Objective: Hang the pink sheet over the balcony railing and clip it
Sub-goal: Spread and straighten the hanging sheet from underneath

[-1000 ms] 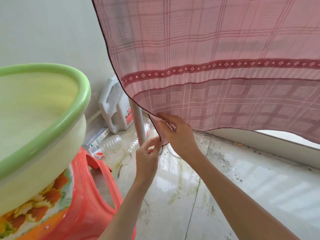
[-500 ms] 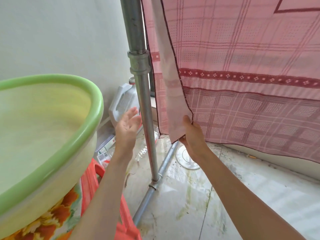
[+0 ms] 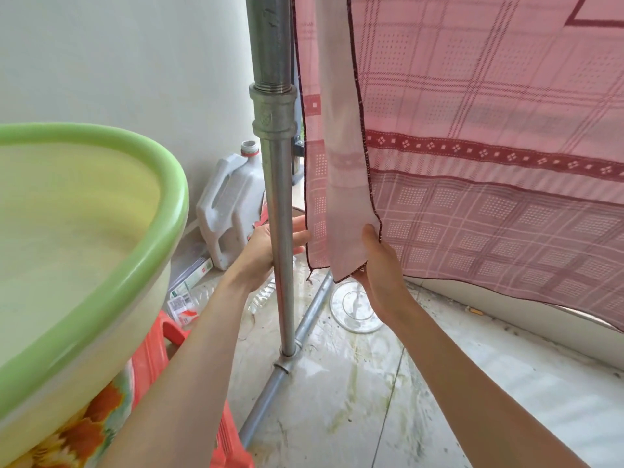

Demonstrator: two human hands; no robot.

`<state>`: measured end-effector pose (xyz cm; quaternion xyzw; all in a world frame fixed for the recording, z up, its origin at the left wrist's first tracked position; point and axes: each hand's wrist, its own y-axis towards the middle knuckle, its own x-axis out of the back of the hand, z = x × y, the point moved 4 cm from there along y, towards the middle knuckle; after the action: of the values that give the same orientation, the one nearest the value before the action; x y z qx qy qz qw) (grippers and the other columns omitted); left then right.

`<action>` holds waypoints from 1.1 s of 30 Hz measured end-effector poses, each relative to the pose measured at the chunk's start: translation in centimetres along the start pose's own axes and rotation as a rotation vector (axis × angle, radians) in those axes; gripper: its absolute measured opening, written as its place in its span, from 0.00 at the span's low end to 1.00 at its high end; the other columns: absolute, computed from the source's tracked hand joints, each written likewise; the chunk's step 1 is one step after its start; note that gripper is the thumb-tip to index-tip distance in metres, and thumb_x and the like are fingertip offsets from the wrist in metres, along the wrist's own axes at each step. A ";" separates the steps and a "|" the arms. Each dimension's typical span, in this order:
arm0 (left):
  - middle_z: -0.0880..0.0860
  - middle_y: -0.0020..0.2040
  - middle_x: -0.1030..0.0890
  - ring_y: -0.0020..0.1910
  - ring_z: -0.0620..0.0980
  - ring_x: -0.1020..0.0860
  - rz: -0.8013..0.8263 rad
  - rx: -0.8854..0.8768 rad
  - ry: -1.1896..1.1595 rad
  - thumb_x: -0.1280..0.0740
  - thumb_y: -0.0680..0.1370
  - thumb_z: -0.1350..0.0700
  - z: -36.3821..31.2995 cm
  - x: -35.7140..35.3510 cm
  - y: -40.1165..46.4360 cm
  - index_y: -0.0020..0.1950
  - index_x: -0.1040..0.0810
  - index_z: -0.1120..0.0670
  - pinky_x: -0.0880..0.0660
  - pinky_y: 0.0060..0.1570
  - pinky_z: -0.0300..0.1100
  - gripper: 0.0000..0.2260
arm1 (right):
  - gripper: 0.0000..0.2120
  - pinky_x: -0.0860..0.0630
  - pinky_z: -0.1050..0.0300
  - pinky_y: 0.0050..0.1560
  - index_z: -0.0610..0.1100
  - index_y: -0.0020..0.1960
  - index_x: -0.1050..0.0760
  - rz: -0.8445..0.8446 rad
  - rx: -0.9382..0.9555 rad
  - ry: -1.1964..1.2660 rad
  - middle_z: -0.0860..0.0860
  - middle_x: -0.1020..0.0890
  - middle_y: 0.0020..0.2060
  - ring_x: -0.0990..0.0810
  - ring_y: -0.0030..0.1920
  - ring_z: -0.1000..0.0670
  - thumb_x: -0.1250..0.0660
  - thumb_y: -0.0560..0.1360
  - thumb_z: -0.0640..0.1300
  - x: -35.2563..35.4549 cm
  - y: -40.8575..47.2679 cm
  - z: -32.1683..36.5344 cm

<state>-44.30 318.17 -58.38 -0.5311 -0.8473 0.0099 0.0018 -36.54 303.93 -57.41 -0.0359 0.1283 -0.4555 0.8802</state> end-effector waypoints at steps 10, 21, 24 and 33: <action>0.48 0.32 0.22 0.32 0.43 0.26 -0.422 -0.134 -0.120 0.36 0.76 0.65 1.4 1.9 -0.6 0.43 0.24 0.62 0.29 0.31 0.34 0.03 | 0.10 0.28 0.54 0.55 0.54 0.47 0.24 0.071 0.251 -0.299 0.47 0.18 0.49 0.22 0.53 0.47 0.41 0.79 0.41 -1.4 -0.7 0.3; 0.46 0.30 0.22 0.33 0.44 0.25 -0.749 -0.133 -0.259 0.36 0.76 0.65 4.2 3.8 -2.4 0.38 0.26 0.54 0.27 0.40 0.38 0.09 | 0.12 0.30 0.55 0.42 0.34 0.38 0.26 -0.147 0.442 -0.542 0.41 0.21 0.36 0.24 0.40 0.42 0.36 0.76 0.40 -0.1 -2.5 -1.9; 0.50 0.34 0.23 0.33 0.43 0.25 -0.816 -0.121 -0.223 0.37 0.76 0.65 4.0 3.9 -2.8 0.39 0.26 0.54 0.27 0.40 0.38 0.09 | 0.07 0.29 0.60 0.41 0.41 0.42 0.25 -0.172 0.449 -0.565 0.49 0.22 0.34 0.25 0.36 0.53 0.38 0.78 0.41 0.2 -3.7 -2.2; 0.49 0.34 0.25 0.30 0.35 0.27 -0.862 -0.182 -0.083 0.35 0.75 0.61 3.7 3.1 -5.2 0.39 0.27 0.52 0.30 0.35 0.32 0.07 | 0.11 0.31 0.73 0.44 0.57 0.45 0.31 -0.255 0.459 -0.365 0.59 0.24 0.43 0.25 0.43 0.66 0.32 0.74 0.42 2.4 -7.3 -1.9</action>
<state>-50.36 318.68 -61.99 -0.1264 -0.9881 -0.0450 -0.0749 -41.44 297.84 -58.37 0.0668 -0.1432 -0.5653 0.8096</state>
